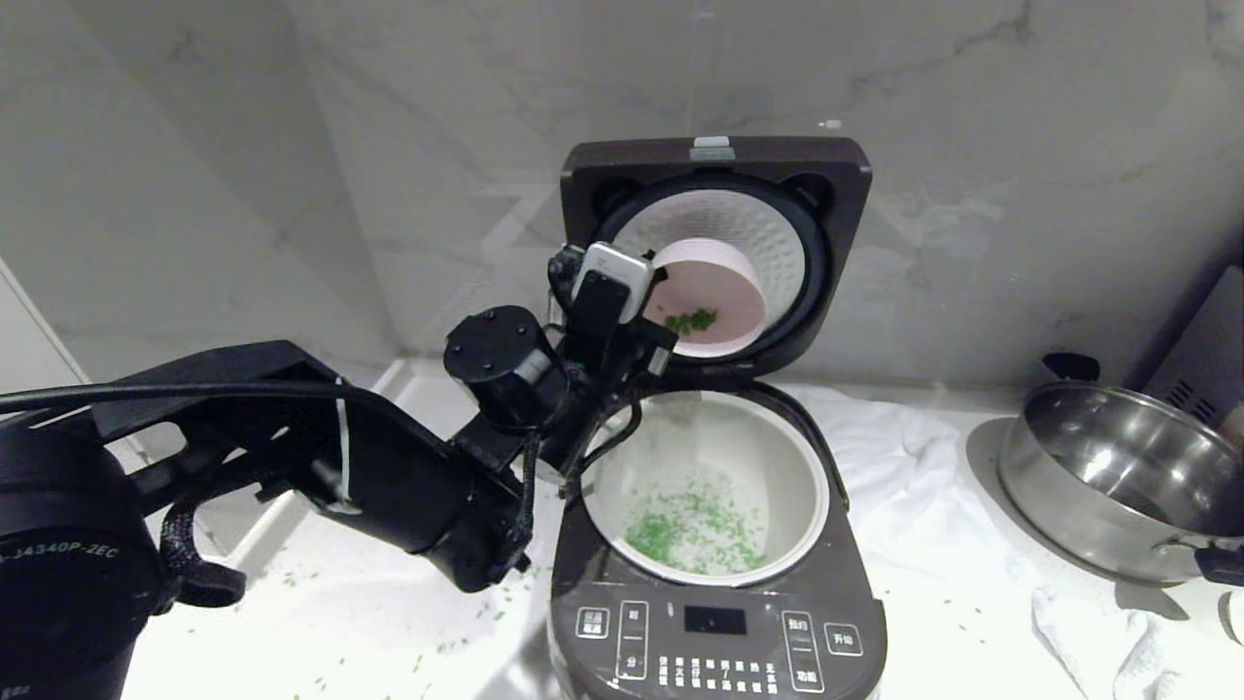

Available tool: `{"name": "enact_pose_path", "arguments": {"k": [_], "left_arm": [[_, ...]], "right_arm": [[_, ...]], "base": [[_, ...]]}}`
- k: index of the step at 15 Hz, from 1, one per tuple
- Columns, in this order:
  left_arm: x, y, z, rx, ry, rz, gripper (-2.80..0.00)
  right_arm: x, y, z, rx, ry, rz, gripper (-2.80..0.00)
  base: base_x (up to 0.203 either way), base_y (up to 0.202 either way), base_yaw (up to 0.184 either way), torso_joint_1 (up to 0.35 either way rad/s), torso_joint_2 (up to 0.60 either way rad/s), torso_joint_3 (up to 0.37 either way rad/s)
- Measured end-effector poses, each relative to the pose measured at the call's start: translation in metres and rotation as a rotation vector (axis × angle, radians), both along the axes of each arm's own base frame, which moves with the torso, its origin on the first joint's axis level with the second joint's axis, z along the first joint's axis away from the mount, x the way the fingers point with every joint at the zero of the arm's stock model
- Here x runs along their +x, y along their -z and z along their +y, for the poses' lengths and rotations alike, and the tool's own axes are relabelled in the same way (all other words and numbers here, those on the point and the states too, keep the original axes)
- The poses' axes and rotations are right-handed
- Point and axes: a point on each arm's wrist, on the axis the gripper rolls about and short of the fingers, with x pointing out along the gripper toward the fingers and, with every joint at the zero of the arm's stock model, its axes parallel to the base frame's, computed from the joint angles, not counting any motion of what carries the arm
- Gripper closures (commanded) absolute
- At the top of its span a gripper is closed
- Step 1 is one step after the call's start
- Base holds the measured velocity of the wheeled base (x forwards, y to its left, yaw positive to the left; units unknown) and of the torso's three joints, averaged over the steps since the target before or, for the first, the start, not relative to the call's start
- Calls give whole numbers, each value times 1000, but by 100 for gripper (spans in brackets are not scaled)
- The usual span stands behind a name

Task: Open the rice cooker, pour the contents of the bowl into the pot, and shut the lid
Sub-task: Pour the water from the bowl into the rice cooker

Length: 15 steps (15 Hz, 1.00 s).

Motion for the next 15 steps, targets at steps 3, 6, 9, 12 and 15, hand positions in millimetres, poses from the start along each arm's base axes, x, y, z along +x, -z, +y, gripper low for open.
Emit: {"name": "enact_pose_path", "arguments": {"k": [3,6,9,12,15], "left_arm": [[-6,-4,0,3,1,-6,0],[-16,3,-10,30,53,4,0],[-9,8,-14,56,127,-15,0],[19,-7,-14,9,78,-73,0],[53,-24,-23,-48,-30,-94,0]], "right_arm": [[0,0,0,0,0,0,0],[0,0,0,0,0,0,0],[0,0,0,0,0,0,0],[0,0,0,0,0,0,0],[0,0,0,0,0,0,0]], "base": [[0,0,0,0,0,0],[0,0,0,0,0,0],[0,0,0,0,0,0],[0,0,0,0,0,0],[0,0,0,0,0,0]]}}
